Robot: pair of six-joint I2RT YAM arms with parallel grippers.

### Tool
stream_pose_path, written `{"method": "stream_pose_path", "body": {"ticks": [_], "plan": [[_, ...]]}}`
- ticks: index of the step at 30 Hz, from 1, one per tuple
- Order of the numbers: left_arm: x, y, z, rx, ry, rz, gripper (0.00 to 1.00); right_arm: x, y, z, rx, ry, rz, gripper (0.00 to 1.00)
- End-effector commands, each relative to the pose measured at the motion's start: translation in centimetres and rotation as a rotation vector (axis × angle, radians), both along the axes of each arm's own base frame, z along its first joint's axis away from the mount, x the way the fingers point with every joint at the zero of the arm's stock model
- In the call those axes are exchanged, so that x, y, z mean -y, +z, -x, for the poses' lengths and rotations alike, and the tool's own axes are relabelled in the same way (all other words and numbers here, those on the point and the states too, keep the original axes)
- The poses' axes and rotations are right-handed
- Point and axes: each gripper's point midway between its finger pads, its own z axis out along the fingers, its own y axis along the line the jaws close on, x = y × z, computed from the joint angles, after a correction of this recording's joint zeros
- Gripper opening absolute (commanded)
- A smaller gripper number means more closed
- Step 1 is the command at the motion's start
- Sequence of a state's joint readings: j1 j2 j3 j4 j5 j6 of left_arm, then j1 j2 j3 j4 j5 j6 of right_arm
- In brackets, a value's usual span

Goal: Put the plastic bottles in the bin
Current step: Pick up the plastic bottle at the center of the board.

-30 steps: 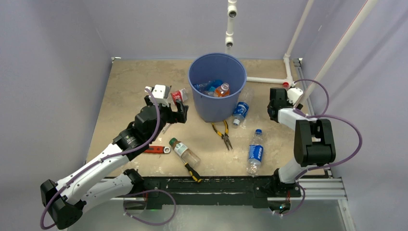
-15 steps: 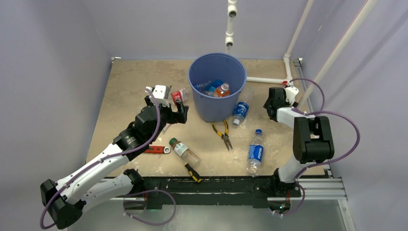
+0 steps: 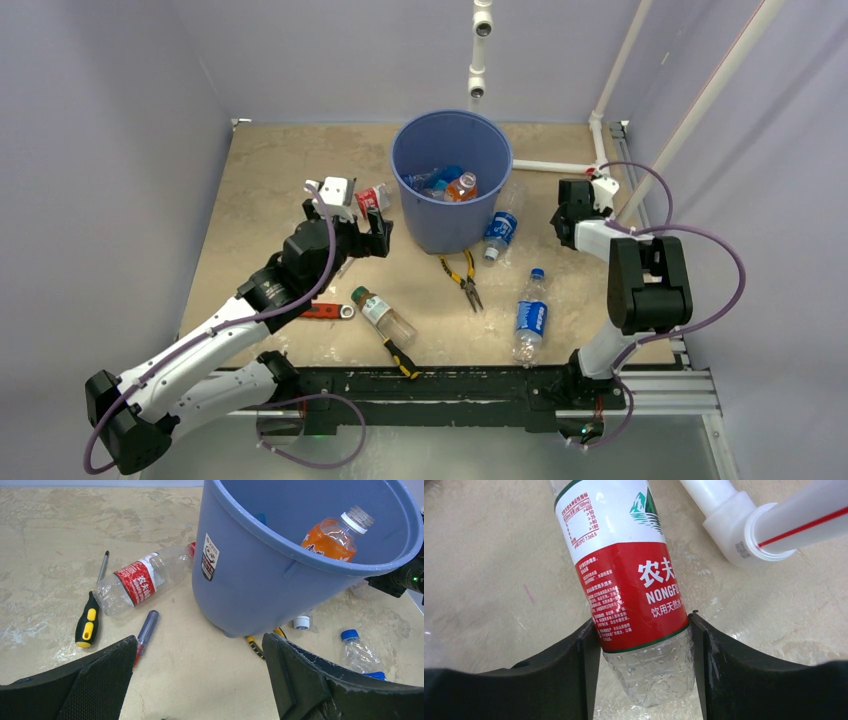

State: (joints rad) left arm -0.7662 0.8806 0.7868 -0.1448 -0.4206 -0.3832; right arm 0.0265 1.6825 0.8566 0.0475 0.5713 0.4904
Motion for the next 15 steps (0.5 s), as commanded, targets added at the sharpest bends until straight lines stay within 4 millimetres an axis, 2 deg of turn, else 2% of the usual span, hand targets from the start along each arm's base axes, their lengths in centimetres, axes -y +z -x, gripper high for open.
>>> {"method": "stream_pose_path", "body": {"ticks": [1, 4, 8, 11, 15], "plan": [[0.3, 1.4, -0.1, 0.027, -0.003, 0.024, 0.95, -0.4, 1.9, -1.4, 0.069, 0.024, -0.022, 0.56], [0.3, 1.4, -0.1, 0.027, -0.003, 0.026, 0.95, -0.7, 2.7, -1.3, 0.098, 0.030, -0.040, 0.47], [0.3, 1.5, 0.0, 0.029, -0.006, 0.029, 0.95, -0.7, 5.5, -1.2, 0.181, 0.022, -0.044, 0.44], [0.2, 1.9, 0.1, 0.036, -0.006, 0.036, 0.95, -2.0, 8.8, -1.1, 0.279, 0.055, -0.076, 0.43], [0.0, 2.1, 0.1, 0.043, 0.000, 0.041, 0.95, -5.4, 14.8, -0.5, 0.425, 0.131, -0.098, 0.42]]}}
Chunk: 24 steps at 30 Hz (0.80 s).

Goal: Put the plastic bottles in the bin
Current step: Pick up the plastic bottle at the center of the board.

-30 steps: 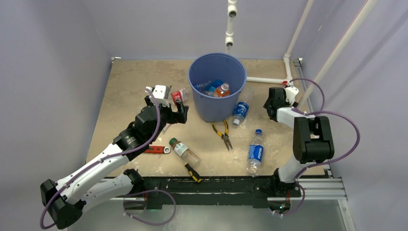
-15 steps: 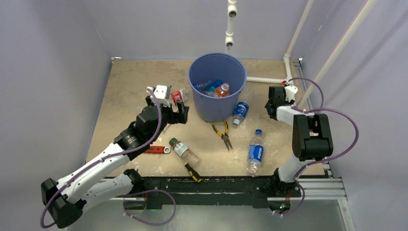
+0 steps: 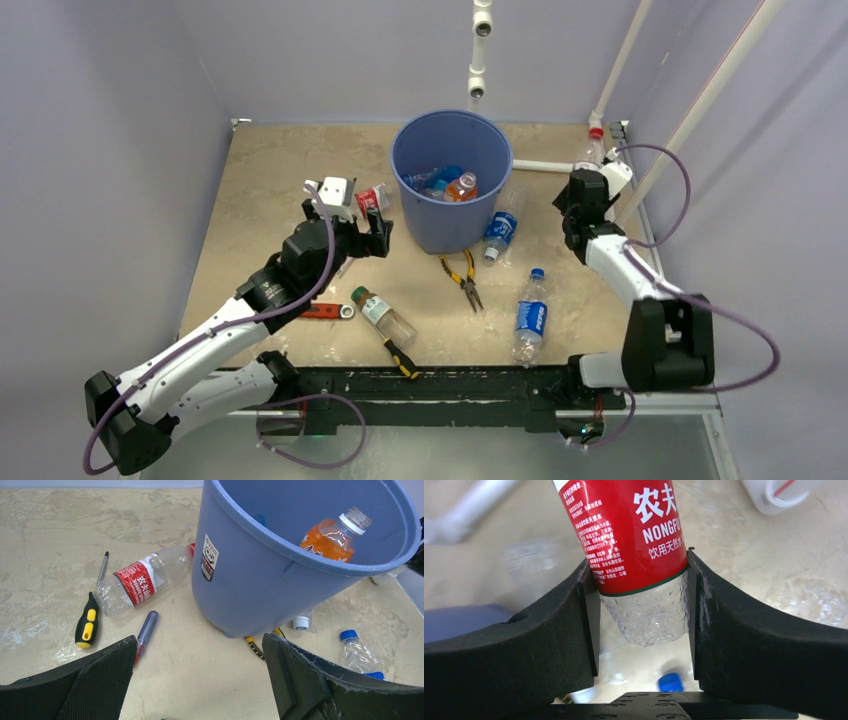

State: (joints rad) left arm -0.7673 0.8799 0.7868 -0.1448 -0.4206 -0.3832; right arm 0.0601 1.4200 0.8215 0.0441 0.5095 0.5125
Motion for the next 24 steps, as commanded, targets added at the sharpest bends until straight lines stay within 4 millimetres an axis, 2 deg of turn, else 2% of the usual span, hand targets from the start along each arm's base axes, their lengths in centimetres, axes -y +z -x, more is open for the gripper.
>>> {"method": "stream_pose_path", "body": {"ticks": [1, 2, 6, 9, 12, 14, 15, 19, 22, 24], "plan": [[-0.1, 2.1, 0.1, 0.045, 0.004, 0.042, 0.95, -3.9, 8.2, 0.1, 0.230, 0.073, -0.035, 0.41], [-0.2, 2.1, 0.1, 0.045, 0.009, 0.041, 0.95, -4.6, 10.2, 0.7, 0.279, 0.075, -0.033, 0.41], [-0.8, 2.5, 0.2, 0.062, 0.031, 0.044, 0.95, -7.7, 15.8, 2.8, 0.421, 0.146, -0.076, 0.39], [-1.6, 3.1, 0.3, 0.087, 0.061, 0.051, 0.95, -9.5, 19.9, 5.1, 0.537, 0.217, -0.126, 0.39], [-3.3, 4.9, 0.7, 0.142, 0.117, 0.083, 0.94, -11.3, 23.7, 8.0, 0.674, 0.342, -0.173, 0.38], [-4.4, 6.7, 1.4, 0.222, 0.130, 0.134, 0.94, -13.3, 25.8, 10.1, 0.764, 0.495, -0.185, 0.38], [-5.0, 8.6, 2.0, 0.295, 0.130, 0.200, 0.95, -14.5, 26.6, 11.1, 0.802, 0.592, -0.189, 0.38], [-5.2, 11.7, 4.1, 0.446, 0.045, 0.308, 0.98, -19.6, 29.1, 16.4, 0.949, 0.998, -0.206, 0.39], [-3.5, 14.7, 5.3, 0.506, -0.080, 0.334, 0.99, -21.7, 29.8, 20.1, 1.033, 1.206, -0.236, 0.39], [-1.5, 16.8, 6.3, 0.535, -0.206, 0.334, 0.99, -22.9, 30.0, 22.0, 1.063, 1.321, -0.252, 0.39]]}}
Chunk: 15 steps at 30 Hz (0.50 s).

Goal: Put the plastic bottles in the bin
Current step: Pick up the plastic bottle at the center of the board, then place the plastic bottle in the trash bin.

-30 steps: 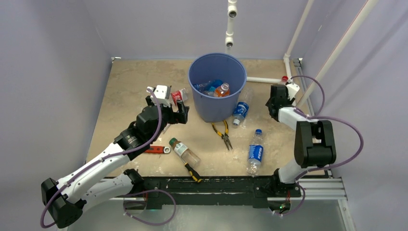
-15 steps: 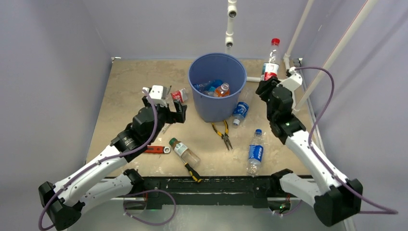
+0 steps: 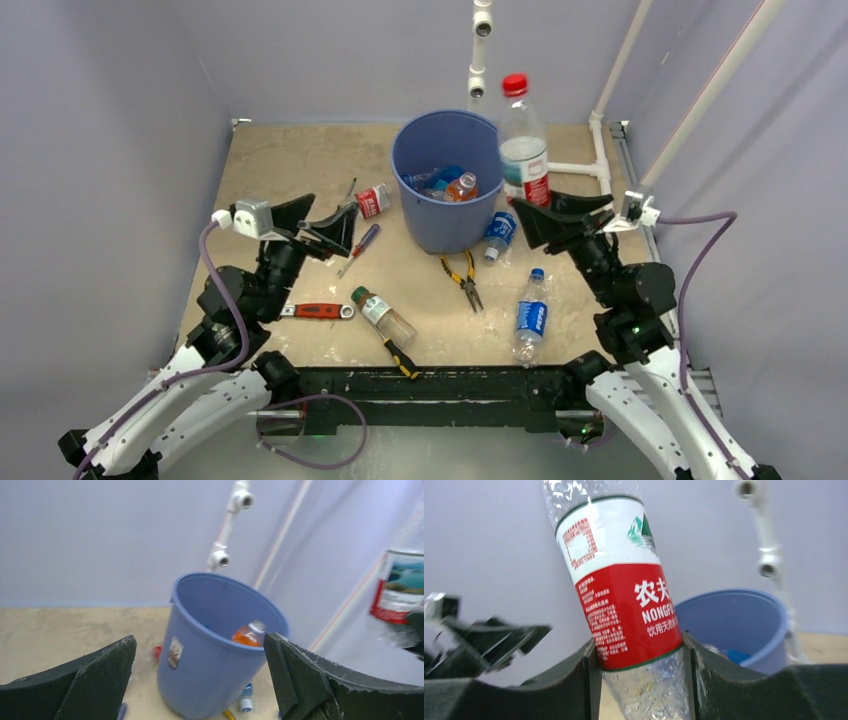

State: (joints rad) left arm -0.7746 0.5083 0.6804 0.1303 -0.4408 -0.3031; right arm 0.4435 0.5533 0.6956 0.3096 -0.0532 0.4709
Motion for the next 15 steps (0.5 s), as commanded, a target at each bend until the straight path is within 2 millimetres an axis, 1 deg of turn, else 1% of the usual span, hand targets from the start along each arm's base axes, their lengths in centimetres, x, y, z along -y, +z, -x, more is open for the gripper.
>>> {"method": "stream_pose_path", "body": {"ticks": [1, 3, 5, 8, 9, 15], "plan": [[4.6, 6.2, 2.5, 0.180, -0.266, -0.022, 0.99, -4.9, 0.8, 6.2, 0.204, 0.387, 0.103, 0.39], [6.9, 8.3, 4.2, 0.247, -0.414, -0.047, 0.99, -5.5, 0.6, 7.7, 0.237, 0.459, 0.110, 0.39], [8.7, 10.3, 6.1, 0.321, -0.551, -0.044, 0.99, -5.6, 0.4, 8.7, 0.264, 0.495, 0.101, 0.39], [9.9, 12.8, 8.3, 0.426, -0.684, 0.018, 0.99, -5.8, -0.2, 9.6, 0.284, 0.542, 0.085, 0.38], [10.2, 13.5, 8.6, 0.448, -0.708, 0.036, 0.99, -6.0, -0.3, 9.8, 0.288, 0.558, 0.082, 0.38], [13.0, 16.1, 8.6, 0.484, -0.828, 0.054, 0.99, -6.7, -1.1, 10.0, 0.281, 0.611, 0.067, 0.36]]}}
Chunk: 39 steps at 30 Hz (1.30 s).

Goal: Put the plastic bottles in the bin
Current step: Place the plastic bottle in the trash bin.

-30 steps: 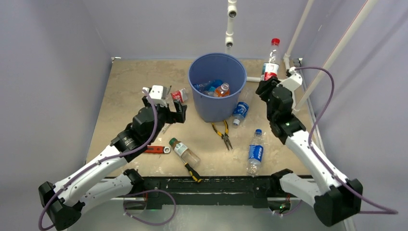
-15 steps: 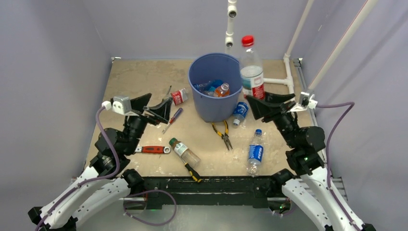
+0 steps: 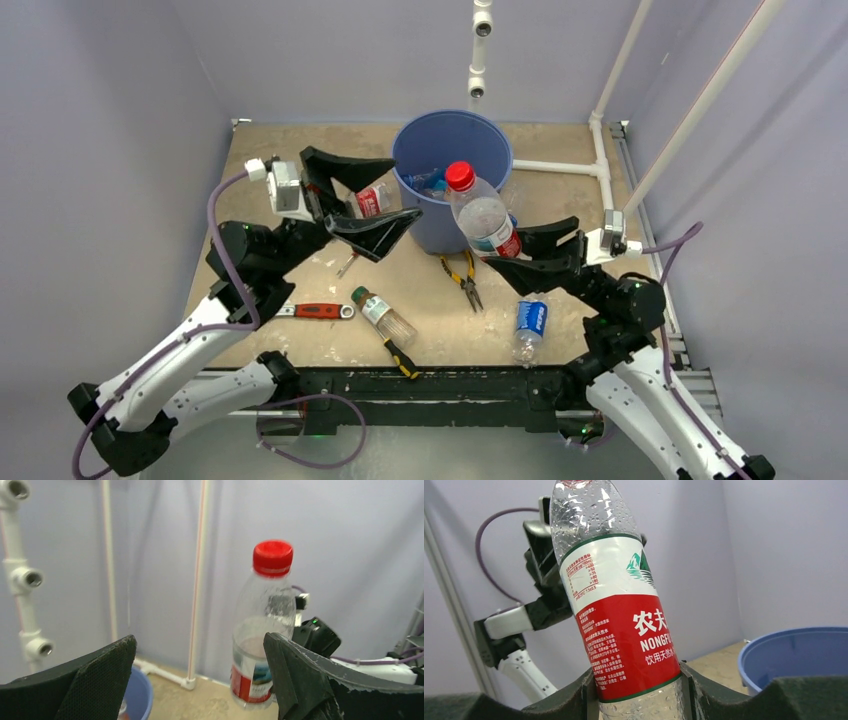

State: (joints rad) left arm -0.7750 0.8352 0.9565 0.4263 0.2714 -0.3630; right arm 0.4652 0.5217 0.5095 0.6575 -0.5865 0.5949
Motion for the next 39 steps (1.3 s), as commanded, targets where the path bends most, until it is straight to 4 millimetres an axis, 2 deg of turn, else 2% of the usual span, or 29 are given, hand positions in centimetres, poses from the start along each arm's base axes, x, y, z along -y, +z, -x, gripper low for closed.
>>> {"method": "stream_pose_path", "body": {"ticks": [1, 4, 11, 19, 24, 26, 28, 30, 33, 35, 39], "plan": [[1.2, 5.3, 3.3, 0.138, -0.191, 0.092, 0.99, -0.5, 0.9, 1.7, 0.062, 0.080, -0.028, 0.36], [1.7, 6.2, 3.5, 0.160, -0.238, 0.132, 0.99, -0.8, 0.7, 1.5, 0.051, 0.088, -0.028, 0.36], [3.0, 6.9, 3.9, 0.182, -0.294, 0.130, 0.98, -2.0, 0.0, 0.8, 0.001, 0.104, -0.034, 0.35], [3.0, 7.1, 3.8, 0.195, -0.272, 0.102, 0.93, -4.7, -0.9, 0.4, -0.059, 0.123, -0.011, 0.34], [3.0, 6.8, 3.7, 0.182, -0.260, 0.082, 0.74, -6.4, -1.1, 1.2, -0.069, 0.140, -0.006, 0.34], [2.8, 6.7, 3.9, 0.182, -0.260, 0.077, 0.65, -6.4, -1.0, 1.3, -0.068, 0.135, -0.018, 0.34], [2.7, 6.5, 4.0, 0.177, -0.262, 0.069, 0.63, -6.2, -0.7, 1.3, -0.067, 0.129, -0.032, 0.34], [2.6, 6.3, 4.1, 0.169, -0.258, 0.062, 0.65, -6.0, -0.3, 1.3, -0.064, 0.120, -0.048, 0.34], [2.2, 6.1, 4.2, 0.156, -0.245, 0.051, 0.73, -5.5, 0.1, 1.2, -0.064, 0.101, -0.077, 0.33], [2.0, 5.8, 4.3, 0.152, -0.237, 0.046, 0.74, -5.0, 0.3, 1.3, -0.061, 0.089, -0.101, 0.33], [1.6, 5.8, 4.5, 0.149, -0.230, 0.045, 0.62, -5.1, 0.3, 1.3, -0.066, 0.096, -0.103, 0.33]]}}
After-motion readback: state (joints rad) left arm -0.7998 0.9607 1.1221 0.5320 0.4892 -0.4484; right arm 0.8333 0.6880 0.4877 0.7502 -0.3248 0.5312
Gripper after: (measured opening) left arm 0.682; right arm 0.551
